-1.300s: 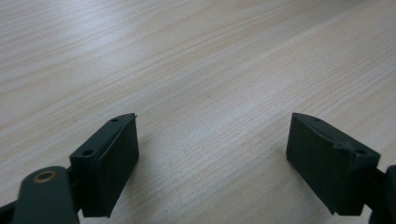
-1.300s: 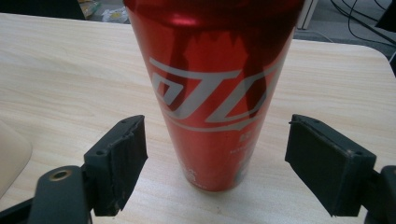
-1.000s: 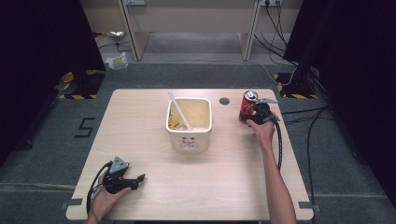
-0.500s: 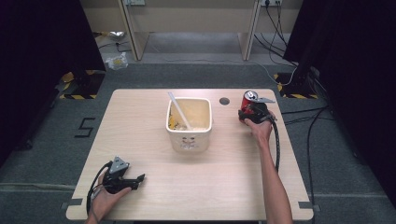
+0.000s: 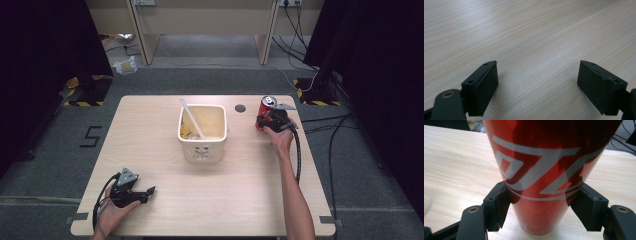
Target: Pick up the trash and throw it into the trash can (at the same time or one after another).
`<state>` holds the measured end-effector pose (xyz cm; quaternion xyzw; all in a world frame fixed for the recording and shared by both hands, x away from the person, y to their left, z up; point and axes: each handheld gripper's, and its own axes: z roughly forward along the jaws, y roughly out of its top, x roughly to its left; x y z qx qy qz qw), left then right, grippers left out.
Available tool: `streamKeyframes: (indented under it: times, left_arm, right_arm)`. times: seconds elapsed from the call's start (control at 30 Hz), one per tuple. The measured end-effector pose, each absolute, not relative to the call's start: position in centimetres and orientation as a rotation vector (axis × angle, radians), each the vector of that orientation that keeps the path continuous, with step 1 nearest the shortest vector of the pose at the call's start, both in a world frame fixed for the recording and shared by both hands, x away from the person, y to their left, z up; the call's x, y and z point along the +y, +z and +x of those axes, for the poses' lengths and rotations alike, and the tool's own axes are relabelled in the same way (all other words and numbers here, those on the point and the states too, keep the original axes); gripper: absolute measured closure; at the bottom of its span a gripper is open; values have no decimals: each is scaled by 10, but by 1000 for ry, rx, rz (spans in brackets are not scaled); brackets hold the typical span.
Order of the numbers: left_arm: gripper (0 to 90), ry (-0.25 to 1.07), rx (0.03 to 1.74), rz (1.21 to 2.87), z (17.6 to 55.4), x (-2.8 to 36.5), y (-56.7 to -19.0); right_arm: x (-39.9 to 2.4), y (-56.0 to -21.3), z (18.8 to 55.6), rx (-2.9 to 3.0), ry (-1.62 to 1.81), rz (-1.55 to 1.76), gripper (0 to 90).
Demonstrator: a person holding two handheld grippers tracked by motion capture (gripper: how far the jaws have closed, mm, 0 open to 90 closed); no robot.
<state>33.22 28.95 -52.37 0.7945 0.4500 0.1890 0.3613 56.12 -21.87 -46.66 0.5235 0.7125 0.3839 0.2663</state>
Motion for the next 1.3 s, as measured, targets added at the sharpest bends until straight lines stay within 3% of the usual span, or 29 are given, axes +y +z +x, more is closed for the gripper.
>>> streamKeyframes:
  times: [0.8, 1.3]
  left_arm:
    - [161, 487, 1159, 2047, 332, 289, -524]
    - [161, 486, 1159, 2047, 332, 290, -524]
  right_arm:
    - [-195, -393, 531, 2000, 1119, 1272, 339]
    - [-178, -363, 515, 2043, 1140, 1200, 340]
